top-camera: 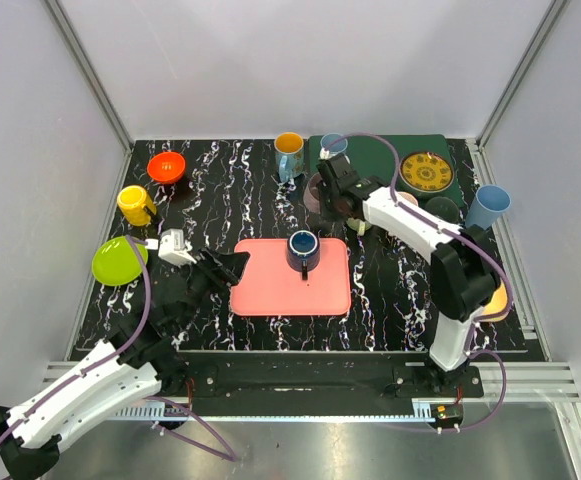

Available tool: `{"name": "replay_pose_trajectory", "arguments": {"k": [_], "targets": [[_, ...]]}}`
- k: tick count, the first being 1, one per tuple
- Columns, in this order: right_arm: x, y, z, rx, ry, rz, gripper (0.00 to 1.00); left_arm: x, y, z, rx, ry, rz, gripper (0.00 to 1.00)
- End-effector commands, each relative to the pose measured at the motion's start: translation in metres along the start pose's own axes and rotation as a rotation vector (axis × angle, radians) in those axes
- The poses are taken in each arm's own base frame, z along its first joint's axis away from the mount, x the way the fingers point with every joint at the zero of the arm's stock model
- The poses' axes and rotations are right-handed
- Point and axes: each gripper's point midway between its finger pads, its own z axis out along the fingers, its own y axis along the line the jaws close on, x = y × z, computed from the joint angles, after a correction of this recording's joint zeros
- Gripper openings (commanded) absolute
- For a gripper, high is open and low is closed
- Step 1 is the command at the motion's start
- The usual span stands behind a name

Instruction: Turn the mug right side up

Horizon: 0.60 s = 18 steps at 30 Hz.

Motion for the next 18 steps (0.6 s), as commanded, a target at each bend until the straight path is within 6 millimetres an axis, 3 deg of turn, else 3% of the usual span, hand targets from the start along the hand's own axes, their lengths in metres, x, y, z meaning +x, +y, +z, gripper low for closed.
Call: {"name": "replay_pose_trajectory", "arguments": {"k": [1,9,13,18], "targets": [[-0.028,-0.002,0.015,0.023,-0.086,0.009,0.0,-0.017,-0.005,-0.002,-0.012,-0.045,0.008,0.68],[-0.014,-0.018,0.044,0.085,-0.045,0.001,0.0,-0.012,-0.003,0.002,-0.021,-0.03,0.019,0.66],[0.003,-0.022,0.054,0.093,0.004,-0.009,0.0,-0.008,-0.004,0.004,-0.026,-0.008,0.024,0.66],[0.027,-0.022,0.051,0.068,0.051,0.002,0.0,-0.003,-0.001,0.005,-0.026,0.002,0.018,0.66]]}}
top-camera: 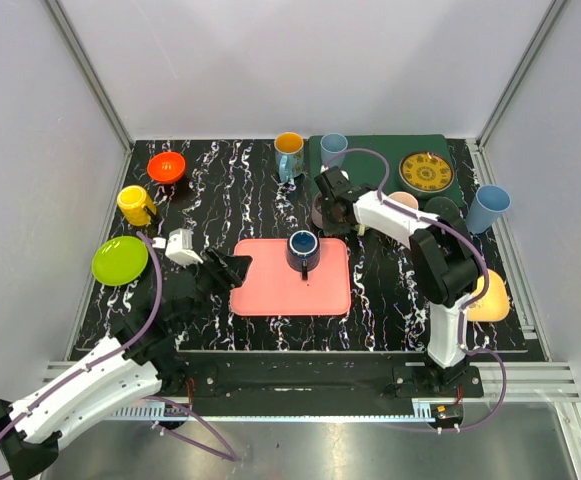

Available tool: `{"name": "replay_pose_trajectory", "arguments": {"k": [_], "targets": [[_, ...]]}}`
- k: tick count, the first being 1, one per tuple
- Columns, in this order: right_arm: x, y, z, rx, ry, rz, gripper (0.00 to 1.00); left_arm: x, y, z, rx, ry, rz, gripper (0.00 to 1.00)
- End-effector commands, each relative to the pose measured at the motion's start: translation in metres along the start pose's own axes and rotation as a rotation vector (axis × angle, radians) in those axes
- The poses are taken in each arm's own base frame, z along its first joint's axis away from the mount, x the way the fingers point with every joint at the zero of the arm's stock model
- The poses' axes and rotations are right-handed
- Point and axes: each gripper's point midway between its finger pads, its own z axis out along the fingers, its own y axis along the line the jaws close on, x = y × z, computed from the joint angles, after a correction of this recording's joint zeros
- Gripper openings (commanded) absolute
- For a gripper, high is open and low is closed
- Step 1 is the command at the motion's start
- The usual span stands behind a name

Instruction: Turn the mug right side up

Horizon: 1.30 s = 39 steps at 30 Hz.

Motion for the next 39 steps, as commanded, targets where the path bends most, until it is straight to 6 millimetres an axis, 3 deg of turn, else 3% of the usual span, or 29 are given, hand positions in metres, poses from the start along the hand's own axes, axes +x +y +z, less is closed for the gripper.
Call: {"name": "replay_pose_trajectory", "arguments": {"k": [1,10,16,17,20,23,30,34,35,39], "targets": [[-0.007,0.003,-0.009,-0.031,-0.062,0.02,0.0,-0.016,-0.014,-0.001,0.035,-0.046,-0.026,0.66],[0.024,0.0,-0.023,-0.037,-0.013,-0.006,0.0,-0.005,-0.015,0.007,0.034,-0.008,-0.021,0.66],[0.02,0.008,-0.037,-0.05,-0.025,-0.014,0.0,-0.001,-0.016,0.01,0.035,0.006,-0.02,0.68],[0.021,0.008,-0.033,-0.042,-0.016,-0.016,0.02,0.0,-0.017,0.011,0.036,0.013,-0.019,0.68],[0.017,0.01,-0.034,-0.046,-0.017,-0.016,0.28,0.004,-0.016,0.012,0.029,0.032,-0.007,0.7],[0.009,0.012,-0.038,-0.049,-0.037,-0.01,0.43,0.007,-0.013,0.014,0.014,0.045,0.004,0.71],[-0.004,0.011,-0.04,-0.026,-0.049,-0.022,0.5,0.015,-0.011,0.017,0.01,0.072,0.016,0.72],[-0.032,0.017,-0.078,-0.065,-0.166,0.04,0.55,0.019,-0.016,0.02,0.045,0.078,0.034,0.72],[-0.046,0.018,-0.102,-0.088,-0.228,0.063,0.56,0.023,-0.016,0.022,0.046,0.094,0.039,0.73],[-0.076,0.022,-0.161,-0.15,-0.339,0.099,0.6,0.036,-0.024,0.033,0.074,0.136,0.05,0.73]]}}
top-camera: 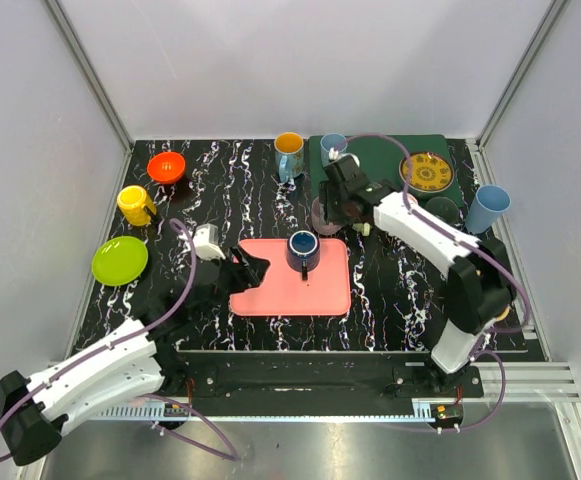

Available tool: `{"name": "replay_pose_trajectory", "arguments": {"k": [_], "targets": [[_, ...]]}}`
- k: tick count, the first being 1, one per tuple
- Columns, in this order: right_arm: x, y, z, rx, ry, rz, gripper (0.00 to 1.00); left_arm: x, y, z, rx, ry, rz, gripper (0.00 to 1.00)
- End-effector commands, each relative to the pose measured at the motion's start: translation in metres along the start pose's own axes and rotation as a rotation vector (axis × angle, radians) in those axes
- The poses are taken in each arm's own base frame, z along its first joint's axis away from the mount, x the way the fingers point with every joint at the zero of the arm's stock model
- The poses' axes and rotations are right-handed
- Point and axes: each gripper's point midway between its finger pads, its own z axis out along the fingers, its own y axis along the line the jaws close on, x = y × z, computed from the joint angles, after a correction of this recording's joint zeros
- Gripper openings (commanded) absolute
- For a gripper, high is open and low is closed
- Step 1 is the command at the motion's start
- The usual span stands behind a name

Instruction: Turn the mug right side up

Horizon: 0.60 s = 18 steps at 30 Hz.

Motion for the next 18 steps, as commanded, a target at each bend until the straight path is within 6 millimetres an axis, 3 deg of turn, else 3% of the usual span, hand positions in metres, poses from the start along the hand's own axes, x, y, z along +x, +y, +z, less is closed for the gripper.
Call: {"name": "replay_pose_trajectory", "arguments": {"k": [1,2,3,4,5,6,7,8,9,10,11,13,14,16,18], "targets": [[-0.074,0.021,-0.097,-0.108,-0.251,0.072,0.6,0.005,-0.025,0.015,0.085,0.031,0.011,0.73],[-0.078,0.023,-0.115,-0.139,-0.277,0.08,0.6,0.013,-0.027,0.018,0.088,0.055,0.02,0.73],[-0.078,0.025,-0.123,-0.159,-0.285,0.085,0.61,0.011,-0.037,0.021,0.118,0.039,0.005,0.74],[-0.072,0.026,-0.126,-0.179,-0.285,0.084,0.61,0.025,-0.04,0.027,0.122,0.072,0.015,0.74],[-0.074,0.024,-0.143,-0.204,-0.322,0.096,0.61,0.03,-0.041,0.031,0.118,0.067,0.02,0.73],[-0.073,0.024,-0.148,-0.22,-0.338,0.103,0.61,0.03,-0.048,0.035,0.134,0.045,0.016,0.73],[-0.061,0.02,-0.144,-0.214,-0.319,0.103,0.61,0.049,-0.048,0.042,0.111,0.078,0.034,0.73],[-0.06,0.017,-0.153,-0.224,-0.336,0.108,0.61,0.048,-0.052,0.048,0.098,0.064,0.035,0.72],[-0.05,0.013,-0.149,-0.214,-0.318,0.102,0.6,0.051,-0.054,0.053,0.084,0.064,0.04,0.72],[-0.047,0.01,-0.152,-0.211,-0.324,0.104,0.61,0.068,-0.049,0.062,0.043,0.097,0.07,0.71],[-0.042,0.008,-0.151,-0.206,-0.317,0.1,0.61,0.06,-0.058,0.069,0.025,0.071,0.066,0.71],[-0.032,0.004,-0.151,-0.204,-0.302,0.098,0.61,0.077,-0.046,0.084,-0.056,0.125,0.131,0.7],[-0.029,0.002,-0.152,-0.204,-0.299,0.097,0.61,0.067,-0.059,0.092,-0.067,0.098,0.134,0.7],[-0.023,-0.001,-0.156,-0.207,-0.302,0.098,0.61,0.08,-0.044,0.103,-0.158,0.152,0.215,0.69],[-0.017,-0.004,-0.157,-0.206,-0.297,0.089,0.61,0.075,-0.054,0.111,-0.175,0.155,0.242,0.68]]}}
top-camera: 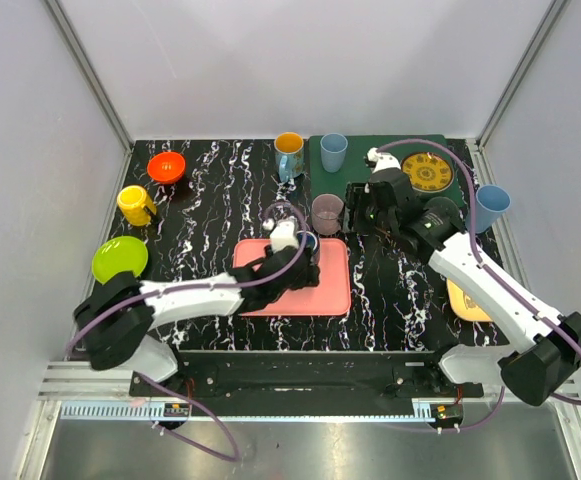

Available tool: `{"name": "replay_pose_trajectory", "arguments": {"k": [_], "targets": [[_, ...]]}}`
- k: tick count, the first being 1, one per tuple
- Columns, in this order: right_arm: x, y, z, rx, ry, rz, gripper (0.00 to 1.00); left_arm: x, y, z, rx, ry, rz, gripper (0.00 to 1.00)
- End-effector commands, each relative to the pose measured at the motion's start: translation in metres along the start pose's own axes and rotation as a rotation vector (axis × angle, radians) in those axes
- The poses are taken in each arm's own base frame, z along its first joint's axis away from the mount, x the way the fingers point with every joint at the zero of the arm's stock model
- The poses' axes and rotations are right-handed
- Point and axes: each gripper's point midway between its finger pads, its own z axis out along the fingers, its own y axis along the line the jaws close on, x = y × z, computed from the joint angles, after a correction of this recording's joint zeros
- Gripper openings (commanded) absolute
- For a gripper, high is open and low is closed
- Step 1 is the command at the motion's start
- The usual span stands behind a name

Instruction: Turn the mug right side up

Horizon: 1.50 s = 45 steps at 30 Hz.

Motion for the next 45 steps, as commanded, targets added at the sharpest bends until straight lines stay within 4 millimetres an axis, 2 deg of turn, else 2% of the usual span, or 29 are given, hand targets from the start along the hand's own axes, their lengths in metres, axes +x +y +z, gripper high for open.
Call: {"name": "replay_pose_trajectory", "arguments": {"k": [1,2,3,4,6,10,17,22,25,26,29,30,31,32,35,36,38,39,40,41,42,43,44,45], "targets": [[0.004,0.0,-0.019,-0.028,-0.012,0.002,0.61,-0.029,-0.016,0.015,-0.072,-0.057,0.055,0.68],[0.006,0.0,-0.02,-0.031,-0.012,0.0,0.61,-0.033,-0.022,0.017,-0.068,-0.059,0.06,0.68],[0.009,-0.002,-0.021,-0.031,-0.007,0.0,0.61,-0.028,-0.019,0.023,-0.089,-0.043,0.086,0.67],[0.009,-0.001,-0.023,-0.036,-0.011,-0.001,0.61,-0.035,-0.024,0.025,-0.093,-0.045,0.082,0.67],[0.011,-0.002,-0.024,-0.038,-0.008,0.001,0.61,-0.022,-0.012,0.033,-0.15,0.011,0.109,0.66],[0.008,-0.002,-0.029,-0.046,-0.02,-0.005,0.61,-0.015,0.002,0.038,-0.195,0.057,0.109,0.64],[0.01,0.001,-0.024,-0.054,-0.007,-0.004,0.62,-0.018,0.018,0.043,-0.229,0.075,0.118,0.61],[0.014,0.002,-0.02,-0.061,0.004,0.001,0.62,-0.021,0.023,0.049,-0.226,0.091,0.122,0.51],[0.018,0.001,-0.016,-0.056,0.015,0.001,0.62,-0.02,0.022,0.052,-0.214,0.103,0.124,0.4],[0.018,0.001,-0.016,-0.057,0.014,0.004,0.62,-0.019,0.023,0.053,-0.211,0.106,0.124,0.31],[0.022,0.0,-0.014,-0.053,0.023,0.005,0.62,-0.016,0.022,0.053,-0.202,0.114,0.127,0.16],[0.023,0.001,-0.014,-0.058,0.027,0.005,0.62,-0.017,0.021,0.052,-0.195,0.111,0.124,0.04],[0.023,0.001,-0.015,-0.06,0.029,0.007,0.62,-0.015,0.023,0.05,-0.194,0.114,0.123,0.0],[0.023,0.001,-0.015,-0.062,0.029,0.005,0.62,-0.016,0.023,0.049,-0.19,0.11,0.119,0.0],[0.021,0.004,-0.019,-0.079,0.022,0.009,0.62,-0.026,0.021,0.031,-0.157,0.08,0.104,0.0],[0.021,0.006,-0.021,-0.093,0.023,0.012,0.61,-0.041,0.013,0.015,-0.119,0.038,0.08,0.0],[0.021,0.01,-0.024,-0.121,0.019,0.017,0.61,-0.05,0.011,-0.006,-0.074,0.007,0.065,0.0],[0.024,0.017,-0.026,-0.16,0.03,0.017,0.61,-0.073,-0.002,-0.033,0.001,-0.06,0.038,0.0],[0.024,0.023,-0.032,-0.206,0.025,0.015,0.61,-0.074,-0.002,-0.046,0.036,-0.074,0.033,0.0],[0.025,0.031,-0.031,-0.261,0.014,0.015,0.61,-0.086,-0.01,-0.059,0.095,-0.122,0.012,0.0],[0.032,0.045,-0.036,-0.351,0.036,0.014,0.61,-0.11,-0.02,-0.091,0.189,-0.211,-0.036,0.0],[0.031,0.052,-0.043,-0.403,0.024,0.044,0.62,-0.104,-0.015,-0.099,0.229,-0.224,-0.054,0.0],[0.035,0.059,-0.041,-0.464,0.0,0.06,0.62,-0.12,-0.023,-0.114,0.308,-0.293,-0.102,0.0],[0.037,0.074,-0.055,-0.575,0.001,0.07,0.63,-0.138,-0.026,-0.141,0.395,-0.369,-0.16,0.0]]}}
